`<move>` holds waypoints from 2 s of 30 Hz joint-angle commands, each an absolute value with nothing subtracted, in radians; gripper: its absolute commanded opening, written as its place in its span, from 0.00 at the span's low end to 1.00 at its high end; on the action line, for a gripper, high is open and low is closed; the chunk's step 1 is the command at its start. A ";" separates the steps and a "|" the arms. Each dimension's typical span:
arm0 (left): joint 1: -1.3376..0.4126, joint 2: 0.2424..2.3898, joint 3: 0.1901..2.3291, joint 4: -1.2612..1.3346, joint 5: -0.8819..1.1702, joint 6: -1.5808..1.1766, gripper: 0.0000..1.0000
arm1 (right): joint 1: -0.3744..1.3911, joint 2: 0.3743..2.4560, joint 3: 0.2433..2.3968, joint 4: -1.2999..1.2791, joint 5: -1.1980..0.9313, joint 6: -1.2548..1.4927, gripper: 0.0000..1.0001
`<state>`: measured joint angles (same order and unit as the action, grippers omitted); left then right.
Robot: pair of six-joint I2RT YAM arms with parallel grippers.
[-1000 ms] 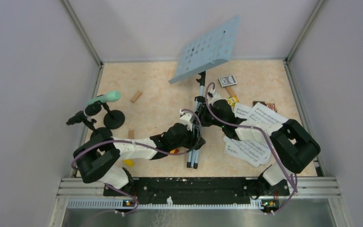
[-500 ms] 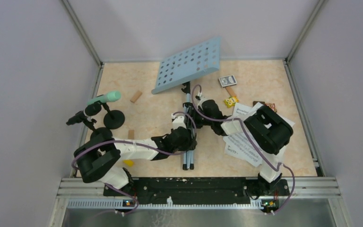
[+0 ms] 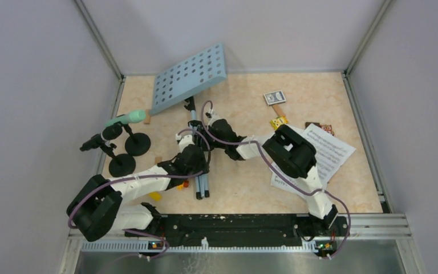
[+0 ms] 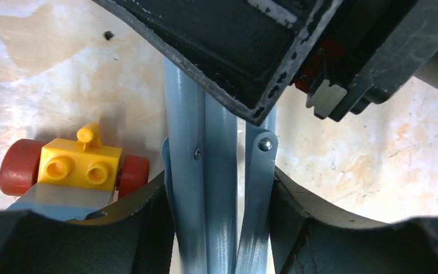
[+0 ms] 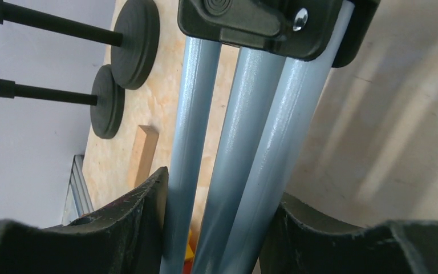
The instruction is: Pack up the instrument practice props
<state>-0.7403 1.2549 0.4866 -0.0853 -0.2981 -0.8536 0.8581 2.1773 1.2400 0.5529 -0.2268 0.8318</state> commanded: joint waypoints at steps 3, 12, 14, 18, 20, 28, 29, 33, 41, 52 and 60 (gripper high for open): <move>-0.666 1.219 0.499 -0.285 -0.424 -0.770 0.57 | 0.871 2.118 1.297 0.651 -0.112 0.637 0.50; -0.667 1.050 0.586 -0.388 -0.466 -0.731 0.86 | 0.803 1.834 1.116 0.465 -0.003 0.420 0.83; -0.666 1.026 0.615 -0.415 -0.466 -0.714 0.87 | 0.781 1.769 1.067 0.456 -0.003 0.391 0.83; -0.666 0.968 0.674 -0.438 -0.435 -0.671 0.88 | 0.760 1.642 0.964 0.474 0.028 0.338 0.84; -0.667 0.927 0.711 -0.452 -0.421 -0.657 0.88 | 0.758 1.598 0.942 0.485 -0.012 0.304 0.84; -0.666 0.806 1.025 -0.627 -0.418 -0.573 0.99 | 0.765 1.566 0.942 0.594 -0.372 0.204 0.83; -0.667 0.799 1.074 -0.645 -0.415 -0.551 0.99 | 0.775 1.580 0.955 0.610 -0.390 0.199 0.83; -0.666 0.790 1.257 -0.719 -0.415 -0.482 0.99 | 0.855 1.665 1.043 0.644 -0.404 0.158 0.83; -0.666 0.782 1.530 -0.860 -0.456 -0.445 0.99 | 0.990 1.982 1.280 0.911 -0.281 0.209 0.83; -0.668 0.754 1.551 -0.858 -0.426 -0.436 0.99 | 1.093 2.434 1.744 1.113 -0.122 0.314 0.83; -0.667 0.726 1.524 -0.850 -0.435 -0.425 0.99 | 1.135 2.720 2.144 1.005 -0.031 0.286 0.83</move>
